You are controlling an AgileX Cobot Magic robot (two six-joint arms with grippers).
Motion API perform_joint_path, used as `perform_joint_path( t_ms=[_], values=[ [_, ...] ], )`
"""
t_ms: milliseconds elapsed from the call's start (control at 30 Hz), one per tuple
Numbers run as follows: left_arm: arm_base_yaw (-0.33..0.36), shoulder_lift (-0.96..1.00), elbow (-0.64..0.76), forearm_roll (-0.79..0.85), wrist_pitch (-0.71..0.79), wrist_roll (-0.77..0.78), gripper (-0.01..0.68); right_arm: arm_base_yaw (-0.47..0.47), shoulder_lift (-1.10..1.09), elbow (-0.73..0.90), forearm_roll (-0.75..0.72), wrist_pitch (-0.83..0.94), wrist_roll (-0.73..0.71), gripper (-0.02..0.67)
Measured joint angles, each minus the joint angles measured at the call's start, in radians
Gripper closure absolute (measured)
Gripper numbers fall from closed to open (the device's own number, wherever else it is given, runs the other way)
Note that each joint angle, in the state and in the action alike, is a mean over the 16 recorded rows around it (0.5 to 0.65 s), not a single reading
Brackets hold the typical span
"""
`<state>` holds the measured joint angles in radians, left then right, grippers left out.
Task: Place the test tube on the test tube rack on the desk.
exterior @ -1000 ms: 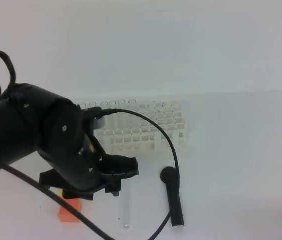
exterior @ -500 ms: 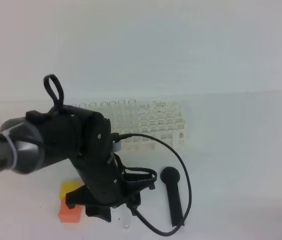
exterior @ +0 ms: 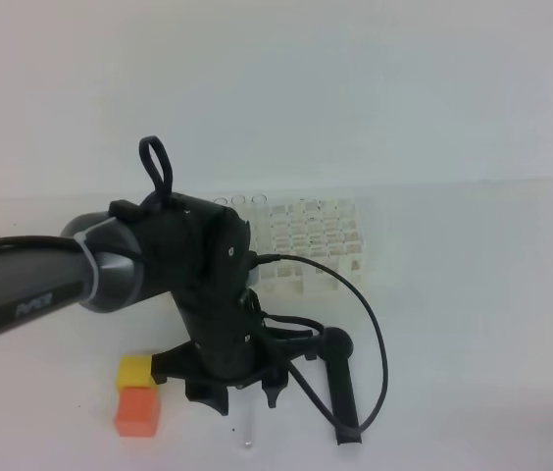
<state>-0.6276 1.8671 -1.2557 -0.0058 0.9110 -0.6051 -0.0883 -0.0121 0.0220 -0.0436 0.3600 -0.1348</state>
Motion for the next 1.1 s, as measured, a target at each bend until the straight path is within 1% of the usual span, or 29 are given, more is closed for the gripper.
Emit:
perform_joint_path(
  t_ms=[300, 400, 533, 867, 967, 1100],
  values=[
    [0.0, 0.08, -0.008, 0.024, -0.026, 0.05, 0.278, 0.0, 0.0, 0.0, 0.0, 0.0, -0.001, 0.65],
    [0.0, 0.097, -0.008, 0.025, -0.036, 0.065, 0.301, 0.0, 0.0, 0.0, 0.0, 0.0, -0.001, 0.65],
    [0.0, 0.11, -0.008, 0.024, -0.054, 0.081, 0.37, 0.0, 0.0, 0.0, 0.0, 0.0, -0.002, 0.65],
    [0.0, 0.111, -0.008, 0.016, -0.057, 0.111, 0.609, 0.0, 0.0, 0.0, 0.0, 0.0, -0.003, 0.65],
    [0.0, 0.105, -0.008, 0.013, -0.066, 0.154, 0.652, 0.0, 0.0, 0.0, 0.0, 0.0, -0.003, 0.65],
    [0.002, 0.085, -0.008, 0.007, -0.1, 0.226, 0.673, 0.0, 0.0, 0.0, 0.0, 0.0, -0.003, 0.65]
  ],
)
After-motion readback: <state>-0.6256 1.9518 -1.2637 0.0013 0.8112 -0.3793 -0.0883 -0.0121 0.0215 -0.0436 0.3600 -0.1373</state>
